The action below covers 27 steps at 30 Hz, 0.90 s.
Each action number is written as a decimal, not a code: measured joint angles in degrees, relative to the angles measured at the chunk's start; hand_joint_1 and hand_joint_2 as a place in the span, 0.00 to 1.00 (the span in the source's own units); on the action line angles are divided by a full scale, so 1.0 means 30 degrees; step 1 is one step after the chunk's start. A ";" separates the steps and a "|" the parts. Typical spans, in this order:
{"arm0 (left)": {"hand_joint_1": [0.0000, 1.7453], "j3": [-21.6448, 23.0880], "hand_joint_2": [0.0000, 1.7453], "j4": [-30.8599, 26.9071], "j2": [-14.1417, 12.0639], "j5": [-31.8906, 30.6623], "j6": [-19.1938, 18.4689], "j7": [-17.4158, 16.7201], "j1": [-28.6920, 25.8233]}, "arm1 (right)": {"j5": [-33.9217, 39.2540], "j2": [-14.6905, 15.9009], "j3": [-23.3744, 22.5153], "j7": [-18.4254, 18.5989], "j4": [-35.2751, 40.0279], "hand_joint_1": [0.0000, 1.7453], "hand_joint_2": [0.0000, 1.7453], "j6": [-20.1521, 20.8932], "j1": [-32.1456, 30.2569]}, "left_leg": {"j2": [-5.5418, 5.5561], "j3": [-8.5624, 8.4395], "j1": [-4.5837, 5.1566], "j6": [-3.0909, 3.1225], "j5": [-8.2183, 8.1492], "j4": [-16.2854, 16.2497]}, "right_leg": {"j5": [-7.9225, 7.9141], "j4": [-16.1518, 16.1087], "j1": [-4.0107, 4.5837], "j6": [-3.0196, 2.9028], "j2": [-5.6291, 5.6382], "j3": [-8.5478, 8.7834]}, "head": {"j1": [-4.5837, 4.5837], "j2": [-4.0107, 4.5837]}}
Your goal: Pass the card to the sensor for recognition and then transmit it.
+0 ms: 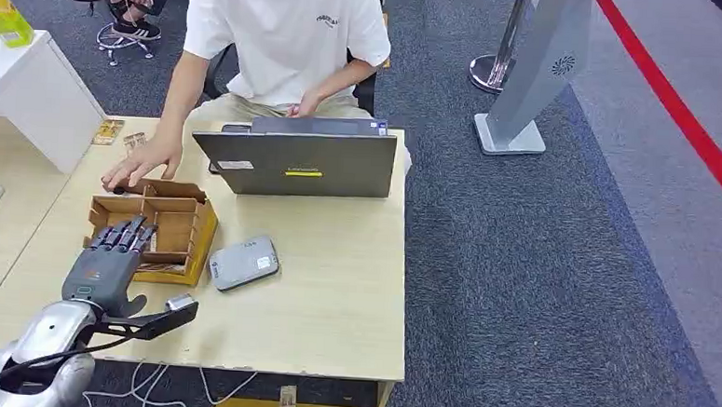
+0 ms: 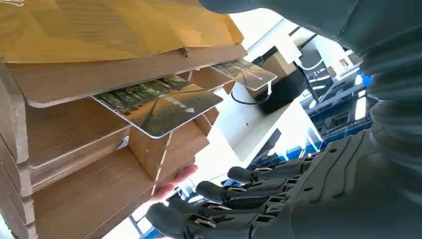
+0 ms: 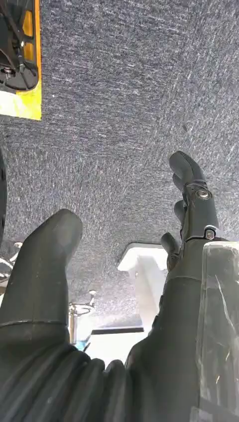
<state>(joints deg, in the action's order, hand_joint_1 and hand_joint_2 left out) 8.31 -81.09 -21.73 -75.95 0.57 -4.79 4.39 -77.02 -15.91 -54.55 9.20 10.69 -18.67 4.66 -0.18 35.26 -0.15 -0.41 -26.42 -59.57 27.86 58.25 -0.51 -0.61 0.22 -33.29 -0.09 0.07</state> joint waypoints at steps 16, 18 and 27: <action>1.00 0.0000 1.00 -0.0007 -0.0036 0.0678 -0.0175 0.0627 -0.0013 | -0.0117 0.0000 0.0000 0.0000 0.0000 0.00 1.00 0.0059 -0.0002 | 0.0000 0.0001 0.0000 0.0000 0.0000 0.0000 | 0.0000 0.0001 0.0000 0.0000 0.0000 0.0001 | 0.0007 0.0000; 1.00 0.0000 1.00 -0.0007 -0.0073 0.0758 -0.0197 0.0634 -0.0031 | -0.0226 0.0000 0.0000 0.0000 0.0000 0.00 1.00 0.0059 -0.0001 | 0.0000 0.0001 0.0000 0.0000 0.0000 0.0000 | 0.0000 0.0000 0.0000 0.0000 0.0000 0.0001 | 0.0000 0.0000; 1.00 0.0000 1.00 -0.0058 -0.0073 0.0801 -0.0204 0.0634 -0.0002 | -0.0211 0.0000 0.0007 0.0000 0.0000 0.00 1.00 0.0081 0.0001 | -0.0003 -0.0003 0.0000 0.0000 0.0000 0.0001 | 0.0000 0.0001 0.0000 0.0000 0.0004 0.0003 | 0.0007 0.0000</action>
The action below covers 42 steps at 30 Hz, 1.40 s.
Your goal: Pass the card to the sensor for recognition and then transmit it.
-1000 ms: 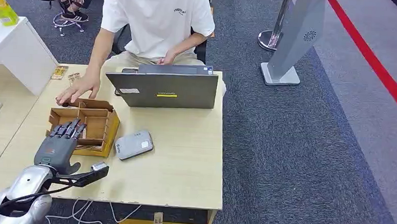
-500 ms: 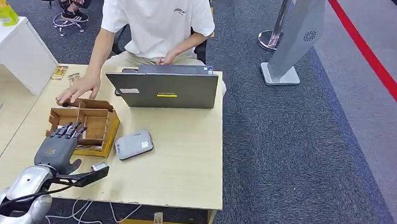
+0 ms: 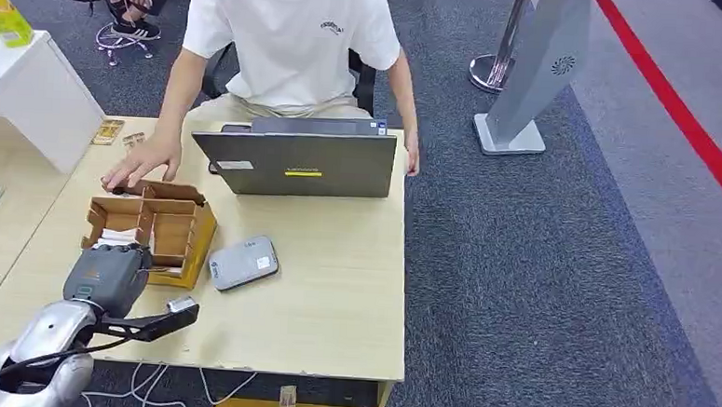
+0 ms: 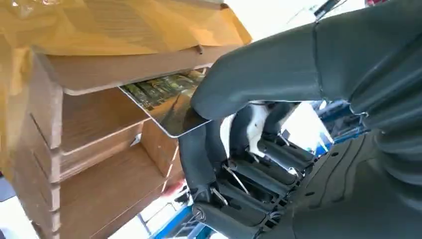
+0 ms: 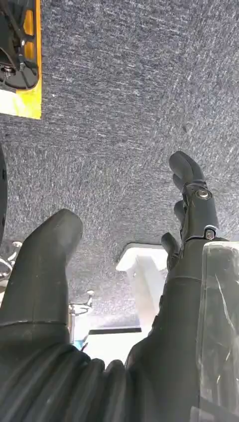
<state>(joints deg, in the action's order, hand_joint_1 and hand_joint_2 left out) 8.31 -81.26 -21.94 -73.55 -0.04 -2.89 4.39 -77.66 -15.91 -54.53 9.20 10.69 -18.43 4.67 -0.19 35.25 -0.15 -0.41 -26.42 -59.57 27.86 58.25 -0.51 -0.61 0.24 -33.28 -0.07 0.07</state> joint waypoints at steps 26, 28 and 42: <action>1.00 0.0000 1.00 -0.0443 0.0197 -0.0837 0.2097 -0.0197 -0.0018 | 0.0014 0.0000 0.0000 -0.0007 0.0000 0.00 1.00 0.0109 0.0000 | 0.0001 -0.0001 0.0000 0.0000 0.0000 -0.0001 | 0.0000 -0.0001 0.0000 0.0000 -0.0002 -0.0001 | -0.0007 0.0000; 1.00 0.0000 1.00 -0.1047 0.0197 -0.0860 0.2614 0.0029 -0.0114 | 0.0080 0.0000 0.0000 -0.0007 0.0000 0.00 1.00 0.0109 -0.0006 | 0.0002 -0.0001 0.0000 0.0001 0.0001 -0.0003 | -0.0001 -0.0001 0.0000 0.0001 -0.0004 0.0000 | 0.0000 0.0000; 1.00 0.0000 1.00 -0.8030 -0.0831 0.1399 0.3293 0.1144 0.1668 | 0.0342 0.0000 0.0001 0.0000 0.0000 0.00 1.00 -0.0102 -0.0015 | -0.0001 -0.0021 -0.0001 -0.0001 0.0003 -0.0009 | -0.0004 0.0002 0.0001 0.0000 0.0000 0.0012 | 0.0001 0.0000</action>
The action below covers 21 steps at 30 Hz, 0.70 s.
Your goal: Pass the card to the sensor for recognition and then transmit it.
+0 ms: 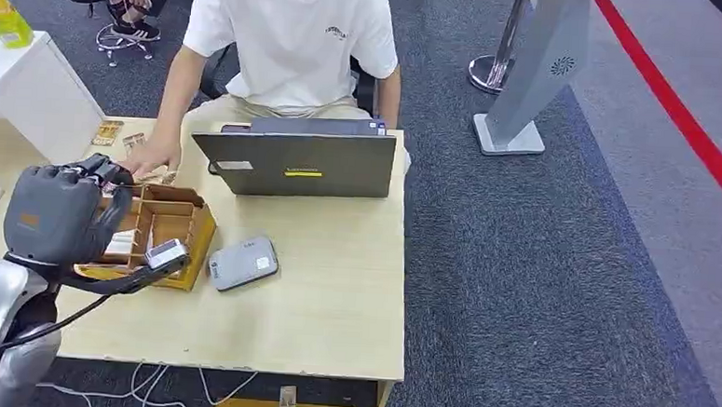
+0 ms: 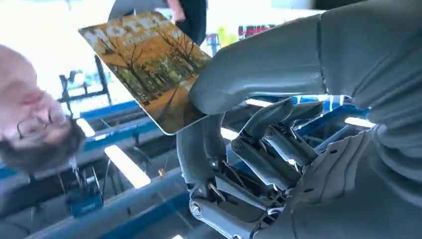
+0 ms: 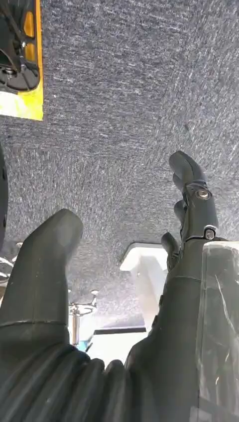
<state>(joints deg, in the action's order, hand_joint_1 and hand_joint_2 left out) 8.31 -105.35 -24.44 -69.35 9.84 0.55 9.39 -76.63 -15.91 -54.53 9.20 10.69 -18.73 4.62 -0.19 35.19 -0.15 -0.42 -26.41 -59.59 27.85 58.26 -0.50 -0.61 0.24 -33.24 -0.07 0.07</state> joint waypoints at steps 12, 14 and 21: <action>1.00 0.0007 1.00 -0.0903 -0.0109 0.0488 0.0291 0.0109 0.1959 | -0.0153 0.0000 0.0007 0.0007 0.0000 0.00 1.00 0.0051 0.0011 | 0.0020 0.0005 -0.0002 0.0007 0.0013 -0.0007 | 0.0000 -0.0003 0.0000 0.0001 -0.0022 -0.0006 | -0.0007 0.0000; 1.00 0.0058 1.00 -0.0216 -0.0008 0.0279 0.0270 -0.0108 0.3782 | -0.0465 0.0000 0.0102 0.0007 0.0000 0.00 1.00 0.0239 0.0014 | 0.0037 0.0008 -0.0002 0.0026 0.0029 -0.0012 | -0.0007 -0.0002 0.0000 0.0009 -0.0044 -0.0006 | -0.0007 0.0000; 1.00 0.1036 1.00 0.9691 0.0970 -0.4242 0.2544 -0.1173 1.2035 | -0.1465 0.0036 0.1013 0.0000 0.0000 0.00 1.00 0.1042 0.0102 | 0.0040 0.0014 -0.0001 0.0013 0.0138 -0.0012 | -0.0126 0.0003 0.0000 0.0015 -0.0036 -0.0026 | -0.0007 0.0000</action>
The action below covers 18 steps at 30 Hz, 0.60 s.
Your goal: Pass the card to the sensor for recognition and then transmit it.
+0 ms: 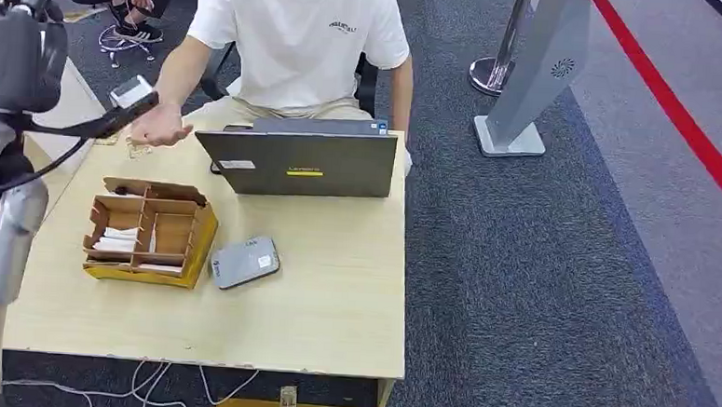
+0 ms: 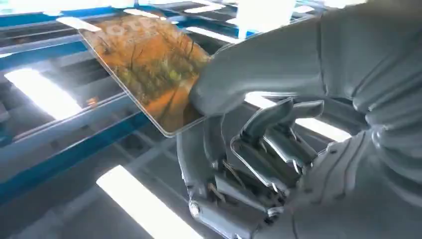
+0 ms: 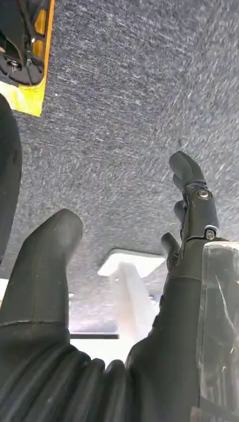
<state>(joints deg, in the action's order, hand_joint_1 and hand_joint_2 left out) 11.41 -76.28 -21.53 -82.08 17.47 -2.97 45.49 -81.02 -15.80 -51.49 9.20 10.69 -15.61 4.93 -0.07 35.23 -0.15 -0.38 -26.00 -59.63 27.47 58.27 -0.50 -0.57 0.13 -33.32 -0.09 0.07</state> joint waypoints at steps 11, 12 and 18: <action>1.00 0.1223 1.00 0.8591 0.2076 -0.0472 0.1456 -0.0830 0.3487 | 0.0007 0.0044 0.0408 0.0000 0.0000 0.00 1.00 0.0211 -0.0006 | -0.0035 0.0015 0.0019 0.0008 -0.0005 -0.0002 | -0.0019 -0.0006 -0.0013 0.0017 0.0040 -0.0009 | -0.0007 0.0000; 0.00 0.1230 1.00 0.8918 0.2119 -0.0414 0.1551 -0.0793 0.3532 | 0.0007 0.0051 0.0408 0.0000 0.0000 0.00 1.00 0.0218 -0.0005 | -0.0034 0.0017 0.0019 0.0009 -0.0006 -0.0002 | -0.0018 -0.0005 -0.0013 0.0016 0.0040 -0.0011 | -0.0015 0.0000; 0.00 0.1230 1.00 1.0025 0.2272 0.0148 0.2047 -0.0597 0.3551 | 0.0029 0.0066 0.0408 0.0000 0.0000 0.00 1.00 0.0240 -0.0012 | -0.0035 0.0019 0.0015 0.0007 -0.0005 0.0005 | -0.0018 0.0000 -0.0010 0.0016 0.0038 -0.0013 | -0.0007 0.0000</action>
<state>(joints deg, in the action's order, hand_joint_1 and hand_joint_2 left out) 15.10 -46.20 -14.71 -81.63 23.61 -4.76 56.15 -80.94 -15.61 -50.27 9.20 10.69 -14.88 4.89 -0.17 35.29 -0.11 -0.36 -26.01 -59.62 27.42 58.27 -0.53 -0.52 0.24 -33.36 -0.11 0.07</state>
